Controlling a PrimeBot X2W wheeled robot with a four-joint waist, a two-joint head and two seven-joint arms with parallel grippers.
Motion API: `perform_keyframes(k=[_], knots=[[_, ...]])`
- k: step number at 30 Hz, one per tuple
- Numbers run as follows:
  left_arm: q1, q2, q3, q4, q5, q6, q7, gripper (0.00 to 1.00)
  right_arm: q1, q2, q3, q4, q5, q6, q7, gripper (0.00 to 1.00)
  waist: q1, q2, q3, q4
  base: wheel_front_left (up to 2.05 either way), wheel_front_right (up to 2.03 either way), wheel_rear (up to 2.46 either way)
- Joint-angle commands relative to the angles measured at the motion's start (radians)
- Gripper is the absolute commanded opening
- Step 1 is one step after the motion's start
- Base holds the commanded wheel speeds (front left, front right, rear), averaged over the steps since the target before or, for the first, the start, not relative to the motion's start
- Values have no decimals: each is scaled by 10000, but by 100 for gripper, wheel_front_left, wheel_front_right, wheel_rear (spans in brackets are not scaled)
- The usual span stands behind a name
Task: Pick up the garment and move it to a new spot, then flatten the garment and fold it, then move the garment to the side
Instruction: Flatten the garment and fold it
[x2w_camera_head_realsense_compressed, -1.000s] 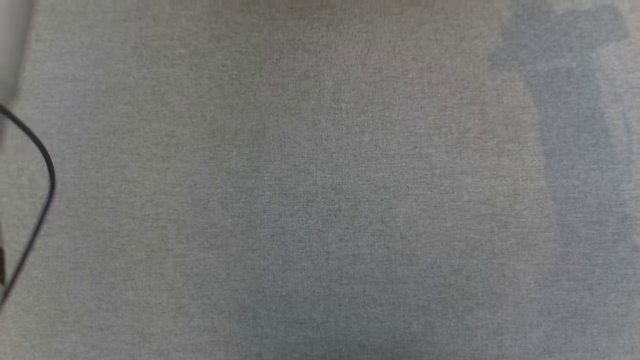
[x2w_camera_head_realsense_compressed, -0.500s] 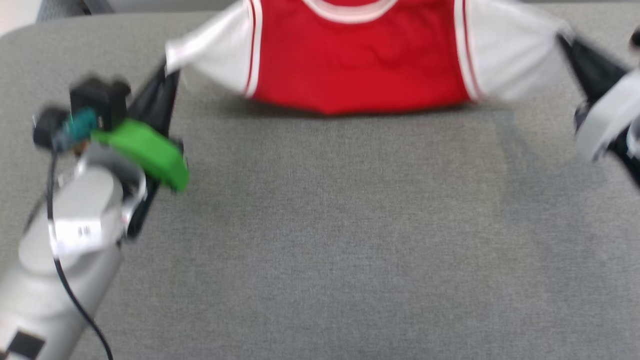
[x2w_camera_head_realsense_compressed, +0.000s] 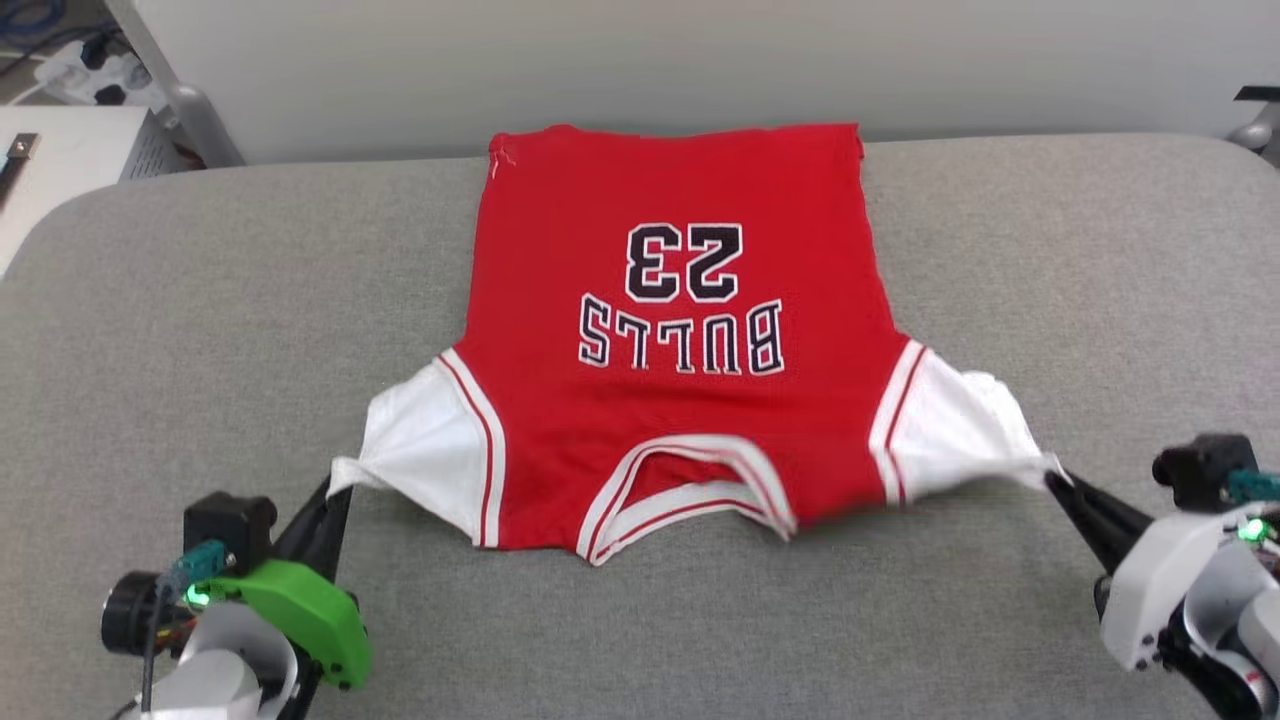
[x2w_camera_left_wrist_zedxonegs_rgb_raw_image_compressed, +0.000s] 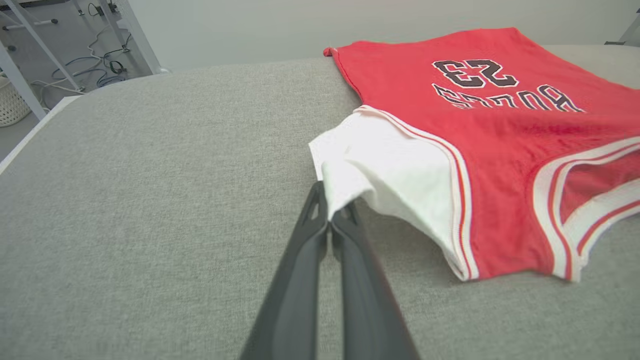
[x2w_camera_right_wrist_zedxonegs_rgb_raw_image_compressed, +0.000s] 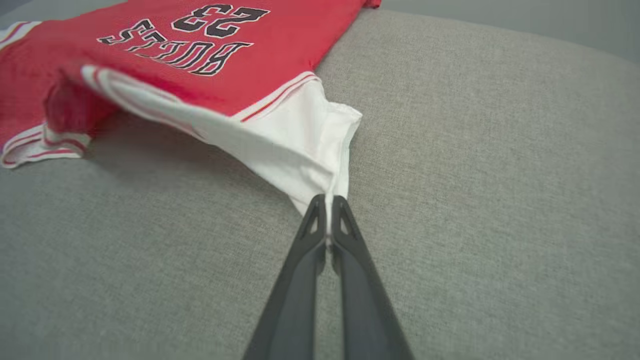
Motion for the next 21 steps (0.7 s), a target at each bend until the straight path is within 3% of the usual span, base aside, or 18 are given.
perform_keyframes(k=[1, 10, 21], knots=[[300, 17, -14, 32, 30, 74, -58, 0, 473, 46, -143, -49, 121, -7, -3, 0, 1, 0, -471, -16, 0, 0, 0], [2065, -22, 392, -88, -207, 569, -58, 0, 3106, 139, -1568, -559, -120, -7, 284, 0, 1, 0, -901, 16, 0, 0, 0], [3384, -233, 787, -573, -14, 826, -59, 0, 5041, 347, -2867, -1392, -486, -7, 1190, 0, 1, 0, -878, 221, 0, 0, 0]])
